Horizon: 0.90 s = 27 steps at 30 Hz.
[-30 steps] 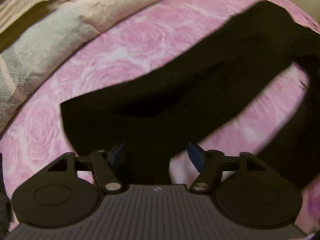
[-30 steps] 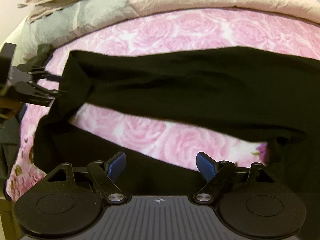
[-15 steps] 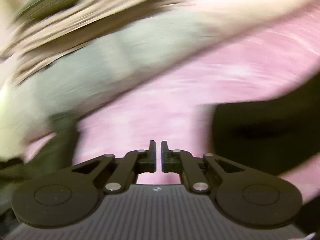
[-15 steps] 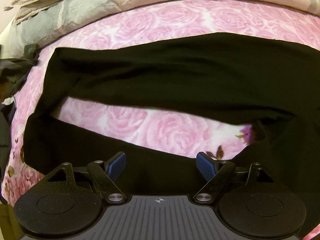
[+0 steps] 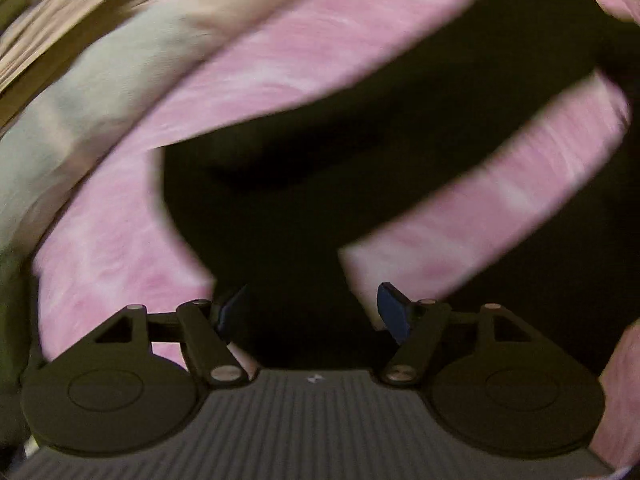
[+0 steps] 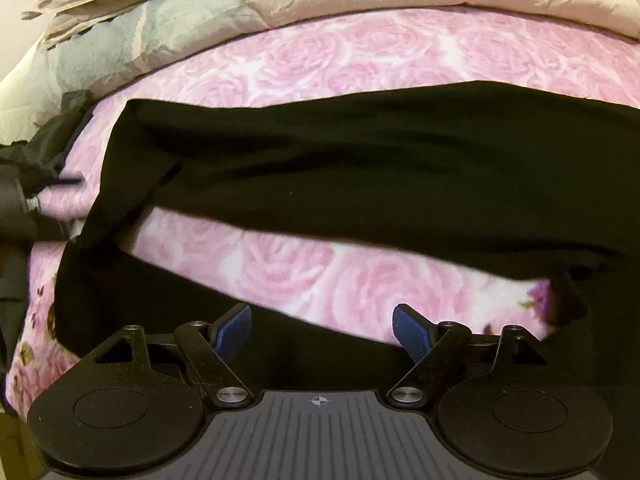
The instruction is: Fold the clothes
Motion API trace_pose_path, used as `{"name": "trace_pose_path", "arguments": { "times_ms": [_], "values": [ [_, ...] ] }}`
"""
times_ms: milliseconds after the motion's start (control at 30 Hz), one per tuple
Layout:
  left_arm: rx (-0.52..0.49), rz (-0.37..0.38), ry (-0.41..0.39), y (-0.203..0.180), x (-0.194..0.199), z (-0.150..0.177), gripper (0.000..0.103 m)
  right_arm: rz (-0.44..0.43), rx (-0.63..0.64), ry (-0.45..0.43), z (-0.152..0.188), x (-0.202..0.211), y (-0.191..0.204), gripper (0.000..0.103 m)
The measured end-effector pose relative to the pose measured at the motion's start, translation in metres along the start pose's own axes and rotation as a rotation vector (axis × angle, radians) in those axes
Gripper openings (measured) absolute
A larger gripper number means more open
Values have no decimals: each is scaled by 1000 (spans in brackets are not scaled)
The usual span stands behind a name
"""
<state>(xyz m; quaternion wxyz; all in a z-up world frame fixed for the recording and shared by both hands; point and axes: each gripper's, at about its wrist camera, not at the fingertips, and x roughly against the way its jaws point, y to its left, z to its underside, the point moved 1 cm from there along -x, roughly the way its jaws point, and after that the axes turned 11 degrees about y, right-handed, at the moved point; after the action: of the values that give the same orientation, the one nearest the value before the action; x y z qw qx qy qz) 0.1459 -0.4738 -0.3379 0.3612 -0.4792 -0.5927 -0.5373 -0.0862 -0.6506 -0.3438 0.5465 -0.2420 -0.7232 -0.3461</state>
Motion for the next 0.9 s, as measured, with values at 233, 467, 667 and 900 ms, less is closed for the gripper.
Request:
{"name": "trace_pose_path", "arguments": {
  "times_ms": [233,467,667,900],
  "values": [
    [109,-52,23,34,6,1,4,32,-77,-12,-12,-14,-14,81],
    [635,-265,14,212,30,50,15,52,-57,-23,-10,-12,-17,81],
    [502,-299,2,187,27,54,39,77,-9,-21,-4,-15,-12,81],
    [-323,-239,-97,22,-21,33,49,164,-63,-33,0,-17,-35,81]
  ]
}}
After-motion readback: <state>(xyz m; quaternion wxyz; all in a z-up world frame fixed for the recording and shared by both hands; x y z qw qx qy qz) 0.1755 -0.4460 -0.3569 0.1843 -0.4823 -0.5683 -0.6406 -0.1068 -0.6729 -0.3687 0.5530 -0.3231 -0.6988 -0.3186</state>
